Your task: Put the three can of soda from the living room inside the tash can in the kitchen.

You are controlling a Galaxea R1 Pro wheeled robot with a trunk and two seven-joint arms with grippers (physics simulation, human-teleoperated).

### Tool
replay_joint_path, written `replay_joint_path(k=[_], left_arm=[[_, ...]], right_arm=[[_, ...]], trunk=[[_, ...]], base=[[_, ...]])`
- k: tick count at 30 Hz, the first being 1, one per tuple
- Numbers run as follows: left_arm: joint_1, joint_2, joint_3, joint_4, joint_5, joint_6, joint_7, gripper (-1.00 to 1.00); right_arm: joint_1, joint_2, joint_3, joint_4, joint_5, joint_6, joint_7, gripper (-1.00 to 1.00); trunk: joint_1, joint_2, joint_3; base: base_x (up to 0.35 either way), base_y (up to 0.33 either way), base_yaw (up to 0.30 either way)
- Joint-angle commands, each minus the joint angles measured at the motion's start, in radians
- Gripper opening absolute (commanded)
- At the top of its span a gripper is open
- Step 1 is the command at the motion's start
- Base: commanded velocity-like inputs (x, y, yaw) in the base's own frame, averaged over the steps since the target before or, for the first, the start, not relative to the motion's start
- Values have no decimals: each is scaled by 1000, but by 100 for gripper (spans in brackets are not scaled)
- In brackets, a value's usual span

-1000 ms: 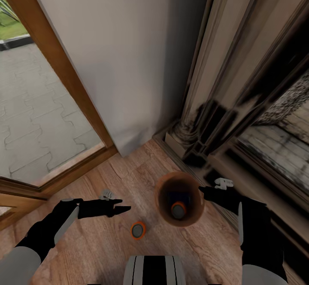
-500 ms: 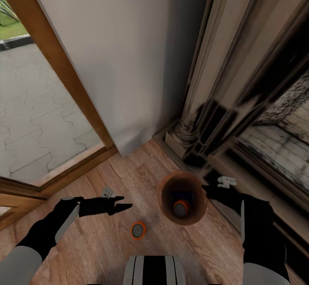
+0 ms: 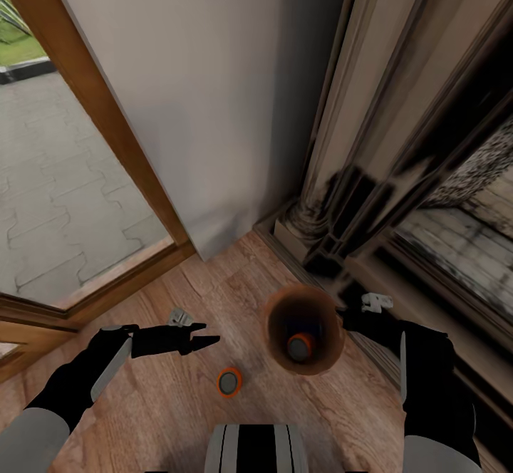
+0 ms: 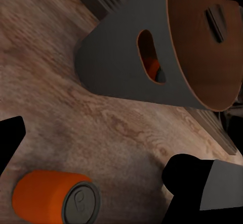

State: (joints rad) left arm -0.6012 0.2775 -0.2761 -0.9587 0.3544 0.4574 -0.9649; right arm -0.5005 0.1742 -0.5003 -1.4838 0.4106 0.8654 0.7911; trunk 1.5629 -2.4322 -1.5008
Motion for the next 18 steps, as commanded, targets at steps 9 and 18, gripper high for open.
replay_joint_path(k=[9, 18], left_arm=[[1, 27, 27, -44, 16, 16, -45, 100], [-2, 38, 24, -58, 44, 24, -96, 100]], right_arm=[[2, 0, -23, 2, -9, 22, -7, -100], [5, 0, -29, -4, -9, 30, 3, -100]], trunk=[[0, 0, 0], [0, 0, 0]], base=[[0, 0, 0], [0, 0, 0]])
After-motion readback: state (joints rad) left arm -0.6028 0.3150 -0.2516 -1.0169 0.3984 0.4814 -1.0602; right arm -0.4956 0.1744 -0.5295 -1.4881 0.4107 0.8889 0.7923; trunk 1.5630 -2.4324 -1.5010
